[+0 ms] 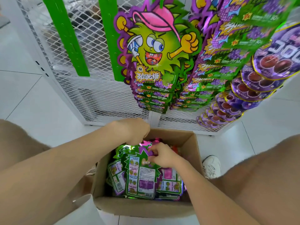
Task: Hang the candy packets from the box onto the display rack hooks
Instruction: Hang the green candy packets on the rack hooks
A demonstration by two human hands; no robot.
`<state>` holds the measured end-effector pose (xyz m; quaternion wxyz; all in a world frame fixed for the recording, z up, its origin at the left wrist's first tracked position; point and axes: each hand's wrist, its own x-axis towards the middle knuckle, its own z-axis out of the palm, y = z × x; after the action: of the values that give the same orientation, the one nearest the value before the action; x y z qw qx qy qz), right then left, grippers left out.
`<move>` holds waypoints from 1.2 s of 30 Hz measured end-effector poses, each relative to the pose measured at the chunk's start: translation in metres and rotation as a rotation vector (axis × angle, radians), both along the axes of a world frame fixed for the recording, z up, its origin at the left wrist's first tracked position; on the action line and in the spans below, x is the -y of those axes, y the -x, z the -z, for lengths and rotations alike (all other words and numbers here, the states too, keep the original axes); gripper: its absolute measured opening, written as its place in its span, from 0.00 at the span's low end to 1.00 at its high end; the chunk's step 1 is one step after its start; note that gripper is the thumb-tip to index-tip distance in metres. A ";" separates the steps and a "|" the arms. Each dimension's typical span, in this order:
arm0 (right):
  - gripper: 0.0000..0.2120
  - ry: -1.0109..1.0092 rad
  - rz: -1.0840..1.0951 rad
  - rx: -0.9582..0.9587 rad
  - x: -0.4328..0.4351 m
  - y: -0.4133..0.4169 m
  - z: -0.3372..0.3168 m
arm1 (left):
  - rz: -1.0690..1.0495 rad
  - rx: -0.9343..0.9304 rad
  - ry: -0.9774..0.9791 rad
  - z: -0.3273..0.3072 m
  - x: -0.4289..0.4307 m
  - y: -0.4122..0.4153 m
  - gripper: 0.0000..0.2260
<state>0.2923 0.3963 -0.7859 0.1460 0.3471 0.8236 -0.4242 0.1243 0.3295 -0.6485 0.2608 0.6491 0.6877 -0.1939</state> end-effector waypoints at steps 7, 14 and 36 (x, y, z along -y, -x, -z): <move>0.03 0.227 0.316 -0.194 -0.025 0.008 -0.104 | -0.400 0.552 0.169 -0.029 0.010 -0.005 0.33; 0.16 0.503 0.396 -0.423 -0.020 -0.009 -0.187 | -0.603 0.865 -0.345 -0.052 0.012 -0.017 0.16; 0.10 -0.610 0.288 -0.561 -0.013 -0.019 -0.257 | -0.320 0.930 -0.677 -0.117 0.010 0.005 0.05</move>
<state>0.3109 0.4098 -0.5291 -0.2532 0.3570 0.8621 -0.2556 0.1191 0.3198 -0.5317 0.3394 0.6014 0.6140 0.3823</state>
